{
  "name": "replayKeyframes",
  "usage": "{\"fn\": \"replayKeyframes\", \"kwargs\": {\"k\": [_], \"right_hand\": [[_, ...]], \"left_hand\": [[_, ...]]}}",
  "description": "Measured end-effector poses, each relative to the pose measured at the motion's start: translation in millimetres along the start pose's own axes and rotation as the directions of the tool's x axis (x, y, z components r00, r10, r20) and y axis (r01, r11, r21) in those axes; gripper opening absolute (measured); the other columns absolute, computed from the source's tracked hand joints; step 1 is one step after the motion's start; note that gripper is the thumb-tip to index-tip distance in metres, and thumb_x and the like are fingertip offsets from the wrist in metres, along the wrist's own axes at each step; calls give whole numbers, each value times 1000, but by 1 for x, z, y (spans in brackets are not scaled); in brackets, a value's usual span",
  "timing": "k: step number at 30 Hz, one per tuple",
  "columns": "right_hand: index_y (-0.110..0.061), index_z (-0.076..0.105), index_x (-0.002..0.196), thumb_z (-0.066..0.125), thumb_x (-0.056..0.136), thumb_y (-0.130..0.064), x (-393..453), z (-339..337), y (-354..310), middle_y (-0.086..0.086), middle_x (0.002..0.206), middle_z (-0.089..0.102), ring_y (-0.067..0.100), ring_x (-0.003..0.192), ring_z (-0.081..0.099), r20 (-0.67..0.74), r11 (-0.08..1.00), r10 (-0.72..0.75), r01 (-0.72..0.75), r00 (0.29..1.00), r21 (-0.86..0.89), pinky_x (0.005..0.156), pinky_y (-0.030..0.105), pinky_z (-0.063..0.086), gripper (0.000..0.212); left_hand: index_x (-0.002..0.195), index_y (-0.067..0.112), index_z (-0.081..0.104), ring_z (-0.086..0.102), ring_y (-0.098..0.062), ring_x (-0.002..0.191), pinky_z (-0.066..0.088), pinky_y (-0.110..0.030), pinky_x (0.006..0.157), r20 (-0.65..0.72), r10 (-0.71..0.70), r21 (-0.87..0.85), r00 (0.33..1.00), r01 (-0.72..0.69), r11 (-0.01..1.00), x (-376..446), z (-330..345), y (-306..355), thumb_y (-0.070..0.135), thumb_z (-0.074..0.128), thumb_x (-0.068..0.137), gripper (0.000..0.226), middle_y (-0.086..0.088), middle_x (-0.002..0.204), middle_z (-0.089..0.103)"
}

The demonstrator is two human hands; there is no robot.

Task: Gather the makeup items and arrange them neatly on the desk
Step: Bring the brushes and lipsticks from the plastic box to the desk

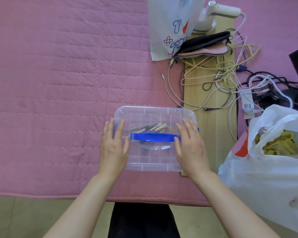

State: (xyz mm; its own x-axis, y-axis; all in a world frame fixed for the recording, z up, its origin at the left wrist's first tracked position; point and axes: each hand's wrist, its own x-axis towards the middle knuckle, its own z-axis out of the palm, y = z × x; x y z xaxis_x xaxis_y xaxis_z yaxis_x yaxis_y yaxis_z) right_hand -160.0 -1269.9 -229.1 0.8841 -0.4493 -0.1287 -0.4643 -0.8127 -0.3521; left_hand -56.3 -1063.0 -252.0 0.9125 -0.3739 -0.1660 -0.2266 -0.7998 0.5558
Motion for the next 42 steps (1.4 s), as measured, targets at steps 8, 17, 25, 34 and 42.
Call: {"fn": "replayKeyframes", "kwargs": {"k": [8, 17, 25, 34, 42], "right_hand": [[-15, 56, 129, 71, 82, -26, -2, 15, -15, 8, 147, 43, 32, 137, 37, 100, 989, -119, 127, 988, -77, 110, 52, 29, 50], [-13, 64, 110, 74, 79, -20, 5, 14, -17, 7, 139, 52, 36, 133, 42, 22, 986, -146, 147, 989, -79, 103, 62, 36, 34], [-14, 63, 111, 73, 80, -20, 21, -16, -27, 5, 137, 54, 33, 134, 42, -57, 986, -163, 160, 985, -51, 103, 62, 36, 33], [-13, 61, 111, 67, 84, -19, 99, -45, -36, 5, 143, 48, 32, 139, 35, -86, 986, -155, 159, 984, 51, 108, 61, 29, 29], [-12, 62, 112, 69, 83, -19, 192, -41, -35, 7, 143, 47, 32, 140, 32, -120, 987, -143, 151, 982, 59, 112, 60, 22, 31]], "left_hand": [[136, 18, 49, 20, -32, 145, 21, -53, 115, 130, 358, 157, 925, -375, 913, 5, 19, 20, 27, 43, 92, 45, -5, 152, 37], [107, 15, 59, 30, -25, 142, 25, -46, 115, 139, 431, 29, 892, -439, 898, 18, 24, 27, 31, 45, 92, 27, -3, 142, 50], [115, 20, 50, 31, -21, 142, 21, -45, 117, 79, 456, -2, 886, -457, 889, 32, -1, 44, 26, 52, 92, 24, -1, 145, 46], [110, 12, 57, 31, -23, 142, 23, -53, 115, -7, 523, 38, 852, -523, 852, 112, -26, 70, 17, 58, 92, 19, -4, 146, 46], [105, 7, 60, 36, -29, 139, 23, -56, 114, -51, 537, 51, 842, -535, 844, 203, -19, 79, 11, 66, 87, 19, -8, 142, 50]]}}
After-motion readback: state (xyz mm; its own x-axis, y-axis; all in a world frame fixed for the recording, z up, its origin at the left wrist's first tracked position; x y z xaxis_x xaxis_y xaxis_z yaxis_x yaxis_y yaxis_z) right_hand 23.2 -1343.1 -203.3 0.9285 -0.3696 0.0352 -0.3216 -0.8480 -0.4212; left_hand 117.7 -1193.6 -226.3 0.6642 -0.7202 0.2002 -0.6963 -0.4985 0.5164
